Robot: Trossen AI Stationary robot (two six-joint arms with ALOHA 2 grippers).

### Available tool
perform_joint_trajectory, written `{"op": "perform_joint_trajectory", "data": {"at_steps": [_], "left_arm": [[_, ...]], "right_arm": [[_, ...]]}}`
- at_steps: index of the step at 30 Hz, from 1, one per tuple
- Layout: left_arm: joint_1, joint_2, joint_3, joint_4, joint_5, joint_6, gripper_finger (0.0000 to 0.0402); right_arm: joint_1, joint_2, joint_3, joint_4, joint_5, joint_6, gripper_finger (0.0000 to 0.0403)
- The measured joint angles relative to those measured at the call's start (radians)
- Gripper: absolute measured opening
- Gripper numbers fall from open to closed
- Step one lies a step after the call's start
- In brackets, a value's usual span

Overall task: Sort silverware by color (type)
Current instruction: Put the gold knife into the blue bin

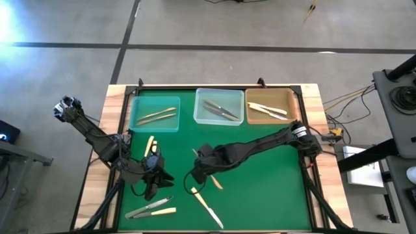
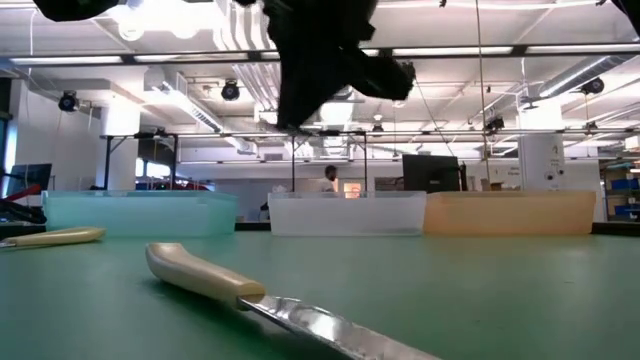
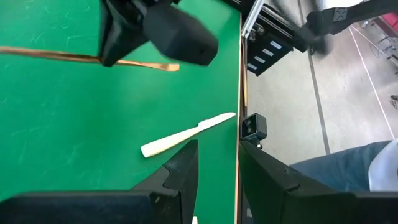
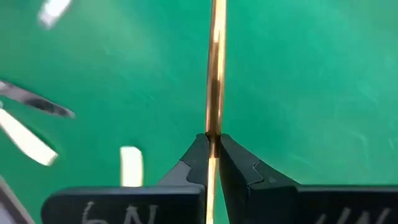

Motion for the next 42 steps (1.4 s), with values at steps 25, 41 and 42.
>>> {"op": "perform_joint_trajectory", "data": {"at_steps": [25, 41, 42], "left_arm": [[0.001, -0.001, 0.0, 0.019, 0.029, 0.062, 0.0098], [0.022, 0.1, 0.0, 0.128, -0.228, 0.021, 0.0098], [0.03, 0.101, 0.0, 0.118, -0.223, 0.019, 0.0098]], "right_arm": [[-0.007, -0.122, 0.001, 0.35, -0.011, -0.367, 0.0011], [-0.006, -0.122, 0.001, 0.397, 0.069, -0.27, 0.0011], [-0.006, -0.122, 0.001, 0.392, 0.085, -0.262, 0.0011]]}}
